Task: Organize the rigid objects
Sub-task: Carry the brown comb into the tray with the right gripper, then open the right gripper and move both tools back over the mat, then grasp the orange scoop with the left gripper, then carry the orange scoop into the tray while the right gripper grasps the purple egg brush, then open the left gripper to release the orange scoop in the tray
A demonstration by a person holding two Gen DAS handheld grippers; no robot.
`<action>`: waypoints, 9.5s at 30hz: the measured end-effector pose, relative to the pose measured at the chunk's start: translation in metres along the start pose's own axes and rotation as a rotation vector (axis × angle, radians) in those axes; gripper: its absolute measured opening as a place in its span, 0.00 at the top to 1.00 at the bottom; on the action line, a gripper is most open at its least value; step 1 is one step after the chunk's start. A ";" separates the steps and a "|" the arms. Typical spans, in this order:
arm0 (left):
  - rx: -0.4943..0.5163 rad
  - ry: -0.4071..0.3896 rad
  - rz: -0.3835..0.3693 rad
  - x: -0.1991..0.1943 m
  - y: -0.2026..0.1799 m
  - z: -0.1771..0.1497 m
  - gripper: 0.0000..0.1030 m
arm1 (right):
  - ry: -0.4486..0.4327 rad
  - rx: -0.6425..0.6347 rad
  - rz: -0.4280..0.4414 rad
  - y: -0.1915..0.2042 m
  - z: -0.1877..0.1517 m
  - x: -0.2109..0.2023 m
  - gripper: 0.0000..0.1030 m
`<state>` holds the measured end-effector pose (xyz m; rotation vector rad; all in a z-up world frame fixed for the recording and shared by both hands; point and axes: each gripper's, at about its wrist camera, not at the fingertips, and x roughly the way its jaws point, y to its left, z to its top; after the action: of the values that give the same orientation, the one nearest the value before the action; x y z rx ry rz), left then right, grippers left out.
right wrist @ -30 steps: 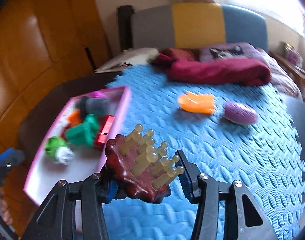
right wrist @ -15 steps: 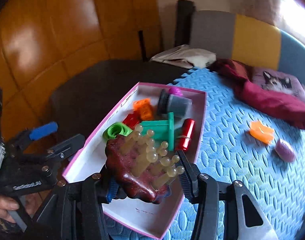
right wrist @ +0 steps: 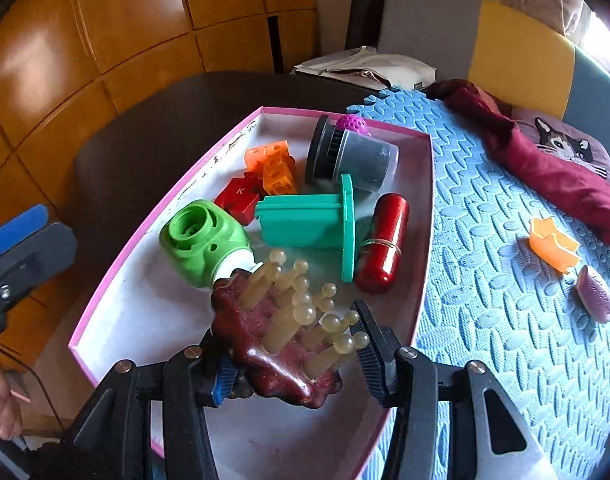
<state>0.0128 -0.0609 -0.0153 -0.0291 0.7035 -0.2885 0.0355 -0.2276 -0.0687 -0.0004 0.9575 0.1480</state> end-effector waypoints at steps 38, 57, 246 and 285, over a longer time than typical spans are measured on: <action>0.041 -0.029 0.001 -0.016 -0.006 -0.001 0.09 | -0.033 0.020 -0.031 -0.003 0.000 0.009 0.49; 0.080 -0.002 0.016 -0.008 -0.019 -0.003 0.09 | -0.183 0.127 0.083 -0.030 -0.005 -0.048 0.36; 0.140 0.239 -0.112 0.036 -0.035 -0.028 0.34 | -0.097 0.487 -0.409 -0.241 -0.040 -0.028 0.57; 0.122 0.131 -0.019 0.028 -0.029 -0.010 0.14 | -0.097 0.486 -0.408 -0.241 -0.040 -0.029 0.58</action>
<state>0.0191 -0.0954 -0.0374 0.0999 0.8148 -0.3534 0.0171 -0.4727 -0.0843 0.2547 0.8588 -0.4589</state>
